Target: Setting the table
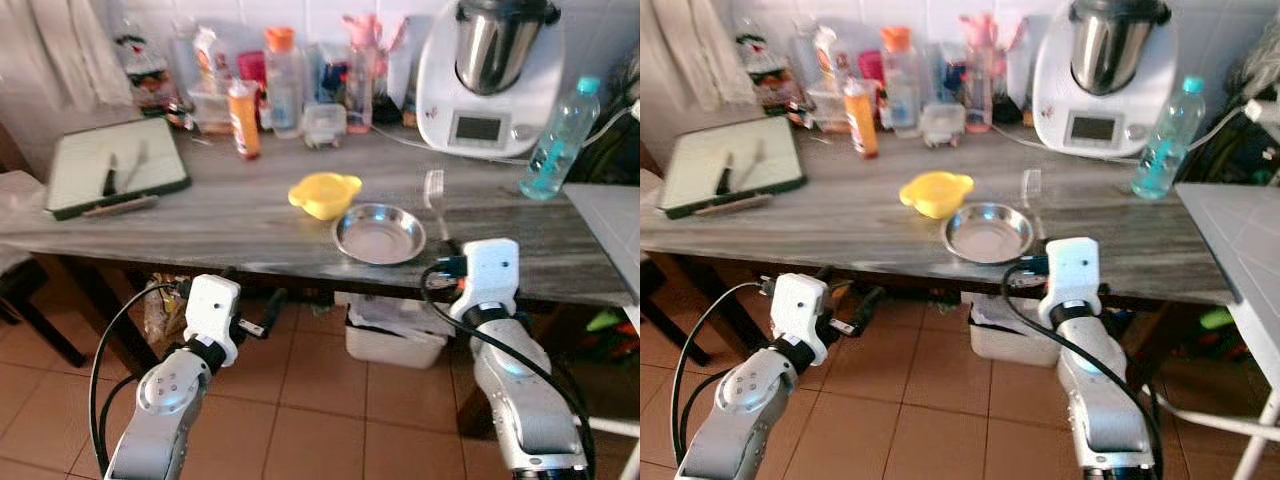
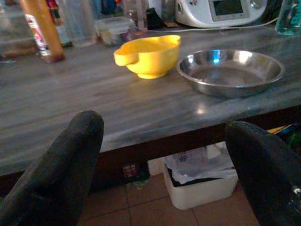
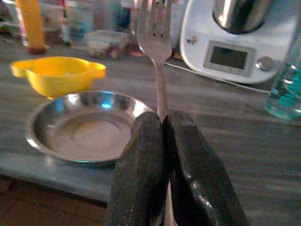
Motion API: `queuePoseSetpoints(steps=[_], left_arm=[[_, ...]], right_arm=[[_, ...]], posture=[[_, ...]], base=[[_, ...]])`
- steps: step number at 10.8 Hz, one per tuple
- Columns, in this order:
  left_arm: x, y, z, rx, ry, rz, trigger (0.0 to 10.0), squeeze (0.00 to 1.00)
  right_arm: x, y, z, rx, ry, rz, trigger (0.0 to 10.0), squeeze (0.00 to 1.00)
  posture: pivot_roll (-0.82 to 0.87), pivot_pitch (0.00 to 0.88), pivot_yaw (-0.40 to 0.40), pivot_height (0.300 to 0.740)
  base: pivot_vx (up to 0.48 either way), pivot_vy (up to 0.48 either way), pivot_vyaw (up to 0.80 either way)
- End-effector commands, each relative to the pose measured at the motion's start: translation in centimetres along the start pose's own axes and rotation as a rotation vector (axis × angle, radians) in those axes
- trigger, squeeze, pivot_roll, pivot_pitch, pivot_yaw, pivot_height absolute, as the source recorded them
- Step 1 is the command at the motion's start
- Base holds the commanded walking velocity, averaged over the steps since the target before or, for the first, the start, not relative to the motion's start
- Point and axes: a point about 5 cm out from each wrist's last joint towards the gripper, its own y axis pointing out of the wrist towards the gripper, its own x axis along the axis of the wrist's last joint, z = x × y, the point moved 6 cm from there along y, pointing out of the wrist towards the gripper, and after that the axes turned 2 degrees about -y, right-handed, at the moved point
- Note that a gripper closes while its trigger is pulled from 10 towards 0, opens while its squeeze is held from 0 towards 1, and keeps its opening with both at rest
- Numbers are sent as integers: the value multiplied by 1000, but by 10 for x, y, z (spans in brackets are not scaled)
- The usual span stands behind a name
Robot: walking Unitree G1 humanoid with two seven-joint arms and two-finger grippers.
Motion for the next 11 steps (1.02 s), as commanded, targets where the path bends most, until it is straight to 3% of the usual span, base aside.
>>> queuePoseSetpoints(steps=[1,3,7,11], left_arm=[[7,1,-1,-7,8,-23,10000,0],[8,2,-2,-5,4,-28,10000,0],[11,3,-6,-20,12,-35,10000,0],[11,3,-7,-21,12,-34,10000,0]], right_arm=[[4,2,-4,-20,-4,-7,10000,0],[2,2,-5,-24,3,-2,10000,0],[2,2,-5,-26,2,-3,10000,0],[1,1,-5,-29,0,1,10000,0]], posture=[[18,3,43,740],[16,3,44,740],[13,4,45,740],[16,6,44,740]], base=[[0,0,-469],[0,0,-681],[0,0,0],[0,-304,0]])
